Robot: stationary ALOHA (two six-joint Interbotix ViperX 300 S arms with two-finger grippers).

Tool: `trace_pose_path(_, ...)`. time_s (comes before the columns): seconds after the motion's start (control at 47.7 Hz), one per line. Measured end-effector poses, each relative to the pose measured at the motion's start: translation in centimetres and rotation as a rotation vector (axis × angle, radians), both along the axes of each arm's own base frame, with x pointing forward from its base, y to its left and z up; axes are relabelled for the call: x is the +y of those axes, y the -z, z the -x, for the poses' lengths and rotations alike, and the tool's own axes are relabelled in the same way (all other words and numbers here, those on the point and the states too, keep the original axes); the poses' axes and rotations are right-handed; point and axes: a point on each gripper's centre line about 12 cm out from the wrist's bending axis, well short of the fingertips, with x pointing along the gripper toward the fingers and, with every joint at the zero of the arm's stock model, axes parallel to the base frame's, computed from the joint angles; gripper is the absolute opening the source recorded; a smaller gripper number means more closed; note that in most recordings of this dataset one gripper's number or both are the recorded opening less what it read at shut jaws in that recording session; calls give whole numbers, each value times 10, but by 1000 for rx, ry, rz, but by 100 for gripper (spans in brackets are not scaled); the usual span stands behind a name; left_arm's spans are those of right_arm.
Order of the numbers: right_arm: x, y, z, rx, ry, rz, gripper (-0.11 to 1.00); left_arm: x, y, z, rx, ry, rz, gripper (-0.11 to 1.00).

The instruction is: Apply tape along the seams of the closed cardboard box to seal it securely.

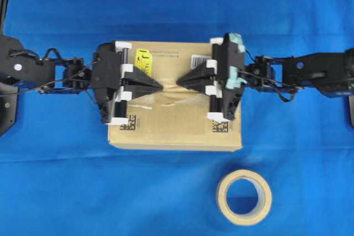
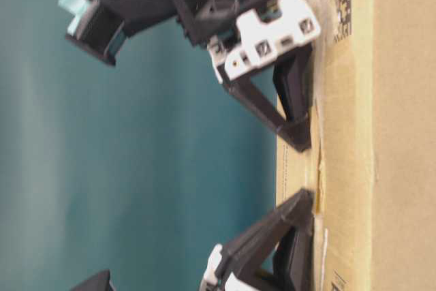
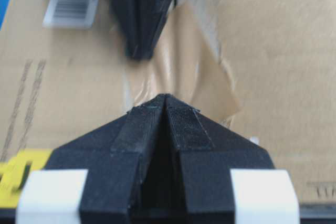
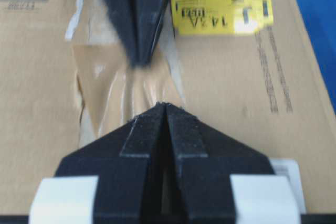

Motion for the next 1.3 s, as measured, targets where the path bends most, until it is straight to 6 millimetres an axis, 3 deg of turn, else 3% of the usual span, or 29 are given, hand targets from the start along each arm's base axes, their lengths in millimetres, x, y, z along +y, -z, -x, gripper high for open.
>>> trace_pose_path(0.314,4,-9,26,-2,-1,-8,0,1,-4,15,-12,-32,47,0)
trace_pose_path(0.503,6,-39,27,-87,-15,7,0,-8,-42,7,-144,11,17,0)
trace_pose_path(0.628,7,-52,18,-145,-21,17,0,-15,-53,-1,-215,53,-27,0)
trace_pose_path(0.796,7,-45,1,-137,-23,18,0,-23,-43,-14,-212,85,-46,0)
trace_pose_path(0.984,6,-26,-17,-97,-22,15,0,-35,-18,-26,-148,122,-46,0)
trace_pose_path(1.299,15,-8,-26,-61,-35,0,0,-36,-4,-23,-80,108,-8,0)
